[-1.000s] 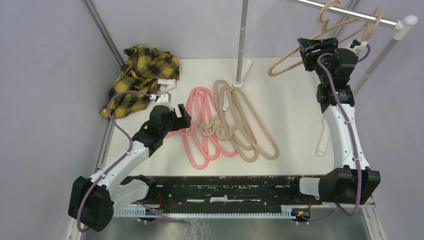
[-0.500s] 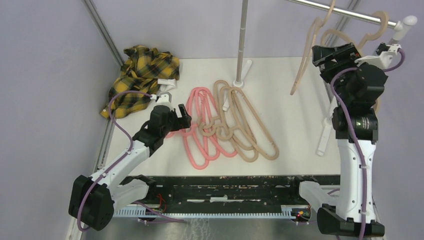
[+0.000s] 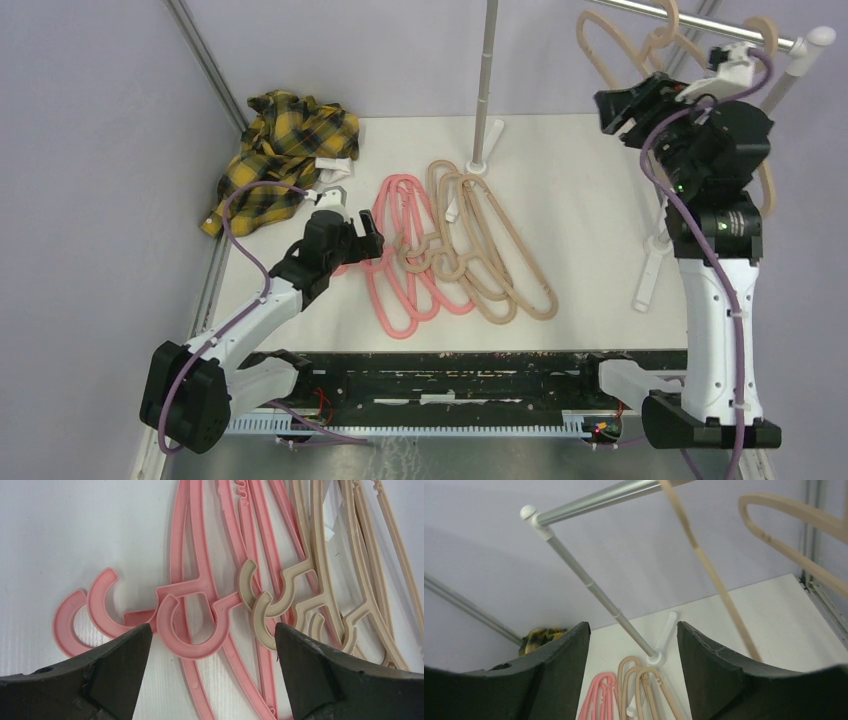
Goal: Organize the hangers
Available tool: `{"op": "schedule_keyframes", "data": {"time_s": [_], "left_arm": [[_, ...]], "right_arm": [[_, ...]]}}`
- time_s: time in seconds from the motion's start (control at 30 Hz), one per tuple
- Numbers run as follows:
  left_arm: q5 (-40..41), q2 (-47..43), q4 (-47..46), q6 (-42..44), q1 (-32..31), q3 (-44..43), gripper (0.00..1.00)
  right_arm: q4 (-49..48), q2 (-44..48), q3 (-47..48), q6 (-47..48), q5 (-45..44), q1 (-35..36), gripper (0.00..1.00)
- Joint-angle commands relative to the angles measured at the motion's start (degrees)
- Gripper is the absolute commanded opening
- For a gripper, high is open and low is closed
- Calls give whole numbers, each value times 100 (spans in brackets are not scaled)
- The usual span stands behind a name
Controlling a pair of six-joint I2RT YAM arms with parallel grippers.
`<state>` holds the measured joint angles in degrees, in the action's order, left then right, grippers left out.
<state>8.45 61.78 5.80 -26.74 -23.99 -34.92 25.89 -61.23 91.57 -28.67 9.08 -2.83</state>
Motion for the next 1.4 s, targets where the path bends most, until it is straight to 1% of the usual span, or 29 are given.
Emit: {"op": "schedule_keyframes", "data": {"time_s": [0.0,0.1,0.2,0.27,0.33,0.47,0.6,0.7,0.93,1.1,1.37], "left_arm": [[-45,27,-286,-165,-7,-23,99],[-14,37,-286,-165,-9,-21,99],[-2,80,-291,-166,-1,-15,99],[-5,103,-291,-166,-2,-26,99],[1,111,-282,-165,-8,-29,99],[5,99,-275,-156,-4,-33,99],[-7,114,-304,-155,-6,-34,99],[-14,164,-333,-169,-3,-25,99],[-45,205,-336,-169,-6,-33,99],[-20,123,-325,-154,-4,-7,99],[-24,136,-312,-156,-6,-11,99]], "right_arm": [[566,-459,392,959,473,839,70],[887,-821,417,1262,409,1513,70],[1137,-1208,135,1506,139,2365,68],[1226,-1405,-332,1662,-195,2873,66],[1144,-1490,-969,1671,-480,3170,65],[801,-1486,-2193,1484,-461,3229,64],[784,-1623,-2945,1405,-274,3305,58],[693,-1659,-3351,1376,-380,3382,57],[500,-1905,-3827,1283,-450,3565,56],[255,-2196,-4092,1129,-870,3589,54],[-152,-2593,-4306,975,-1180,3589,47]]}}
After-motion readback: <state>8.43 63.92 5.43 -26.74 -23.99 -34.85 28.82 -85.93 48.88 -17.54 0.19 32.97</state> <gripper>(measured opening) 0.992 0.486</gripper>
